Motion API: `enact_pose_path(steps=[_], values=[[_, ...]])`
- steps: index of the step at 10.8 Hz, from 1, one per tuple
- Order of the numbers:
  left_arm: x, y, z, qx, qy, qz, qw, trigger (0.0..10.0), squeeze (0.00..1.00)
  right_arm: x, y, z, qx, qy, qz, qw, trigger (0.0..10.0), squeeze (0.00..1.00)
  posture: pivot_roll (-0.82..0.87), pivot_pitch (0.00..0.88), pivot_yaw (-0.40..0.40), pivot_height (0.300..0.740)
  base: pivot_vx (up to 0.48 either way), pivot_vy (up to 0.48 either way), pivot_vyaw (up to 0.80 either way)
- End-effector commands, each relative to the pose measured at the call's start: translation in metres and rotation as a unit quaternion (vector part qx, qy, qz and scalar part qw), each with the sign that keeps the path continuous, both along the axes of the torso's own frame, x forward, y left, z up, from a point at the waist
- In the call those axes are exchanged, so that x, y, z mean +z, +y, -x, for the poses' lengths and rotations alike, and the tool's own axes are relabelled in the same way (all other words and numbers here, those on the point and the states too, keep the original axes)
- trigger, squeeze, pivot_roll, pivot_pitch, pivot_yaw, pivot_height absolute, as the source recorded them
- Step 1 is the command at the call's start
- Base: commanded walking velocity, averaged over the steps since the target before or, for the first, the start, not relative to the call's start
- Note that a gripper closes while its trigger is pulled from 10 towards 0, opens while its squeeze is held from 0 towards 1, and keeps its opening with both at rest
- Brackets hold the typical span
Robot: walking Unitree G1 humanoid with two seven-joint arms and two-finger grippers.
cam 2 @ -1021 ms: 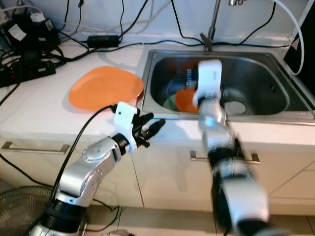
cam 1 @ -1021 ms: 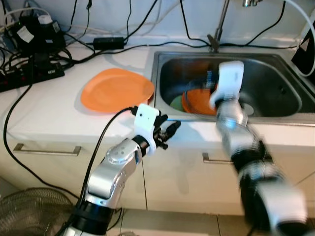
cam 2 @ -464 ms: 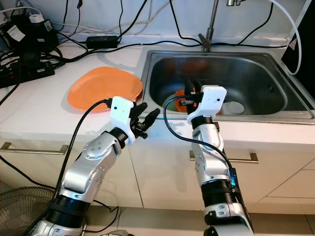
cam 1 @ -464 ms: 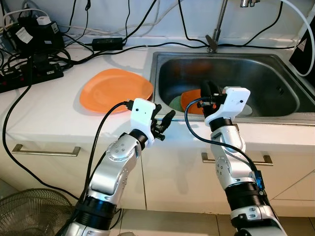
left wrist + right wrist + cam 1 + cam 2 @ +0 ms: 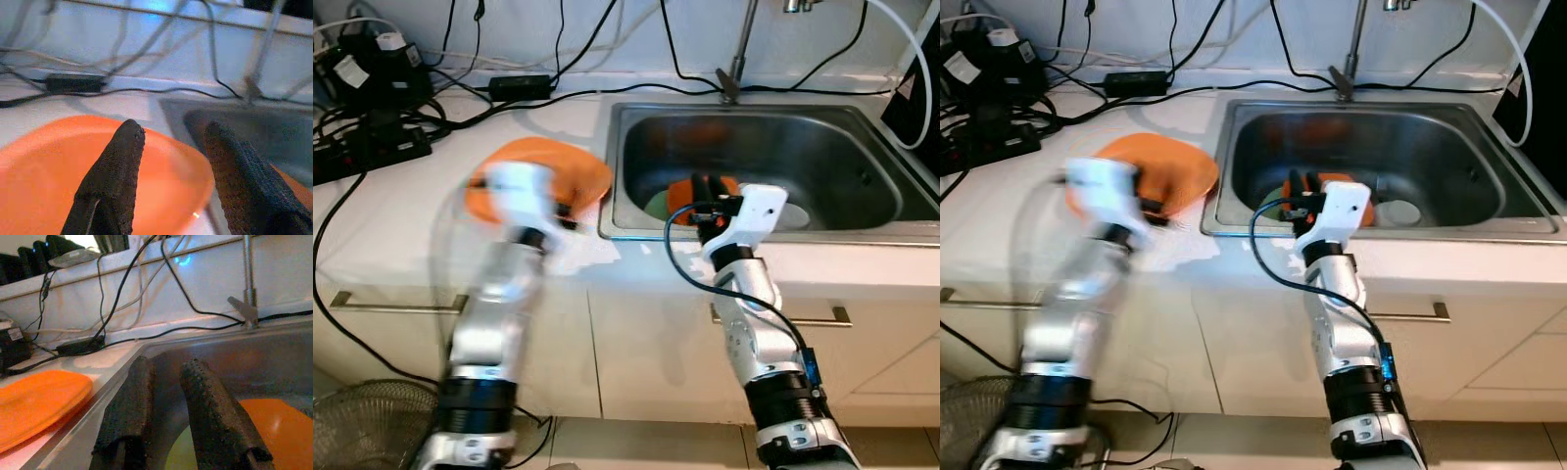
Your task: Kitchen organization
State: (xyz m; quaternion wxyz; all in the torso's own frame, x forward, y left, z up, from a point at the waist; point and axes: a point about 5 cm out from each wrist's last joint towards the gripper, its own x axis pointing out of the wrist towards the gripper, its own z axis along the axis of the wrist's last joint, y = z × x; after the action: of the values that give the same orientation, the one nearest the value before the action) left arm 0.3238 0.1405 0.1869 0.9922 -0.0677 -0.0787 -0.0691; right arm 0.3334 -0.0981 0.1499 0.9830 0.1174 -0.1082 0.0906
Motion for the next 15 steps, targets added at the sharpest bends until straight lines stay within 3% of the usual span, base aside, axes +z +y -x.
enact_pose_path(steps=[1,2,5,6,7,10,13,15], values=[[0.002,0.017,0.002,0.028,0.006,-0.007,1.000,10.0,0.00,-0.005,0.004,0.002,0.006,0.016,0.003,1.000,10.0,0.00,0.14,0.000,0.018,0.740,0.000,0.000,0.00],[0.004,0.041,0.009,0.061,0.010,-0.003,0.998,10.0,1.00,-0.007,0.005,0.003,0.009,0.021,0.005,1.000,10.0,0.00,0.15,0.000,0.016,0.740,0.000,0.000,0.00],[0.011,0.089,0.030,0.152,0.023,0.063,0.986,10.0,1.00,-0.010,0.006,0.003,0.014,0.030,0.006,0.999,10.0,0.00,0.18,0.000,0.008,0.740,0.000,0.000,0.00],[0.011,0.096,0.034,0.160,0.040,0.081,0.983,10.0,1.00,-0.011,0.008,0.002,0.018,0.033,0.007,0.999,10.0,0.00,0.18,0.000,0.008,0.740,0.000,0.000,0.00],[0.007,0.099,0.037,0.163,0.067,0.096,0.980,10.0,0.00,-0.012,0.010,0.002,0.022,0.036,0.009,0.999,10.0,0.00,0.18,0.000,0.008,0.740,0.000,0.000,0.00],[-0.011,0.098,0.040,0.131,0.186,0.160,0.961,10.0,0.00,-0.012,0.012,0.003,0.023,0.034,0.007,0.999,10.0,0.00,0.19,0.000,0.017,0.740,0.000,0.000,0.00],[-0.012,0.094,0.035,0.099,0.218,0.168,0.956,10.0,0.00,-0.012,0.011,0.003,0.021,0.035,0.007,0.999,10.0,0.00,0.17,0.000,0.027,0.740,0.000,0.000,0.00],[-0.015,0.086,0.030,0.084,0.254,0.199,0.943,10.0,0.00,-0.011,0.012,0.002,0.022,0.032,0.005,0.999,10.0,0.00,0.17,0.000,0.040,0.740,0.000,0.000,0.00]])
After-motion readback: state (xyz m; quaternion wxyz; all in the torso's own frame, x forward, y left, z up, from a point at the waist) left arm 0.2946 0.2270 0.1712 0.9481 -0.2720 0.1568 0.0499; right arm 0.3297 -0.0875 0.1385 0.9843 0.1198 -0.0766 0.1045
